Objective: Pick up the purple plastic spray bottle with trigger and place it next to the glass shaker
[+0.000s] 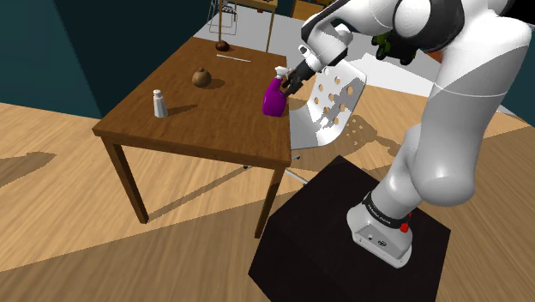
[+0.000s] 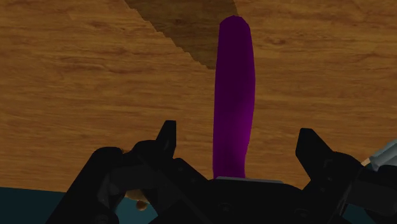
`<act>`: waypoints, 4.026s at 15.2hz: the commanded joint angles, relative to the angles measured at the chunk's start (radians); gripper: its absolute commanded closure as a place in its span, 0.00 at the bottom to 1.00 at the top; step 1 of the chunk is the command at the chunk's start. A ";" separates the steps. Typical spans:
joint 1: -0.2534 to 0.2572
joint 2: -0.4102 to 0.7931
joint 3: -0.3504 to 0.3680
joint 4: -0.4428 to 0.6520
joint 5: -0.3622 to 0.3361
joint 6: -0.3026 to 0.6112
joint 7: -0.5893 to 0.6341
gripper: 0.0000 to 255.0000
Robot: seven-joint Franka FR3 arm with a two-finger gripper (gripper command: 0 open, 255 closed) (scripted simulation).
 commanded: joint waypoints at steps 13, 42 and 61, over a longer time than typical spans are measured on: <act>-0.021 0.065 0.041 0.022 0.072 0.007 -0.035 1.00; 0.094 -0.161 -0.079 0.063 -0.242 -0.051 0.235 1.00; 0.133 -0.310 -0.103 0.189 -0.474 -0.173 0.460 1.00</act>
